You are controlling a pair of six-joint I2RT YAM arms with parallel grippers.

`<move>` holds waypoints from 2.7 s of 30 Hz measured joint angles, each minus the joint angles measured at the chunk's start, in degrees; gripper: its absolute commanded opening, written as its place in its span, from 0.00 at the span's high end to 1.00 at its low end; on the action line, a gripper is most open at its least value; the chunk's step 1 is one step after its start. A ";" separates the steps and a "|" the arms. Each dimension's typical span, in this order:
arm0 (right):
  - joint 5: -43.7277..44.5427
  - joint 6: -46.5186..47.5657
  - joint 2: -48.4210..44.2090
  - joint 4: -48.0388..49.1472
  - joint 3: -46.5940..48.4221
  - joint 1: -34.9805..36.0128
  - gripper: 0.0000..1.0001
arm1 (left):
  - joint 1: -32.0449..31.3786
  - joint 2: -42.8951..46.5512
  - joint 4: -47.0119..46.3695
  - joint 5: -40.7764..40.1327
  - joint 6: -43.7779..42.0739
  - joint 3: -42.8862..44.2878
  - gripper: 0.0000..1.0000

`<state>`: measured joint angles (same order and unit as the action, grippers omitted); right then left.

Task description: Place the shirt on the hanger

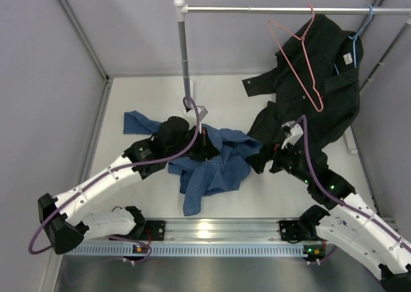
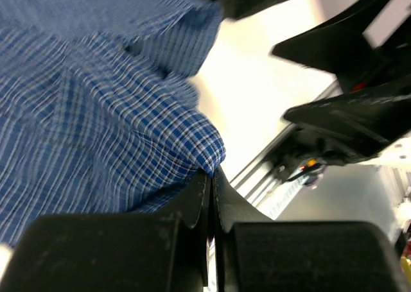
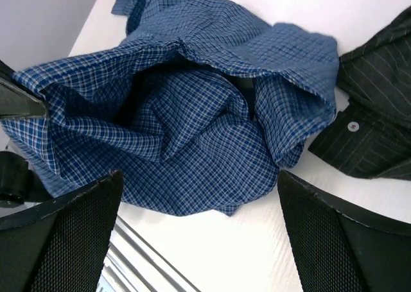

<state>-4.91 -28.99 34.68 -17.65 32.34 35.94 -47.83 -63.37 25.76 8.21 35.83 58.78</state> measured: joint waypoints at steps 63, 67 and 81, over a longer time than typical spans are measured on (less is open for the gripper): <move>5.33 9.57 12.44 -7.10 12.09 -0.07 0.01 | 36.15 -11.58 -3.23 -16.28 37.03 -14.29 0.05; 3.69 10.25 12.68 -6.64 11.19 -0.07 0.01 | 36.17 -16.28 -6.62 -12.22 32.65 -11.74 0.05; -0.50 11.04 16.28 -4.59 11.04 -0.07 0.01 | 37.29 -25.77 -27.41 5.88 31.93 -18.69 0.29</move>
<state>-5.41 -17.96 50.96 -22.24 43.38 35.88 -10.55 -89.14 -1.65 14.09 67.77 40.10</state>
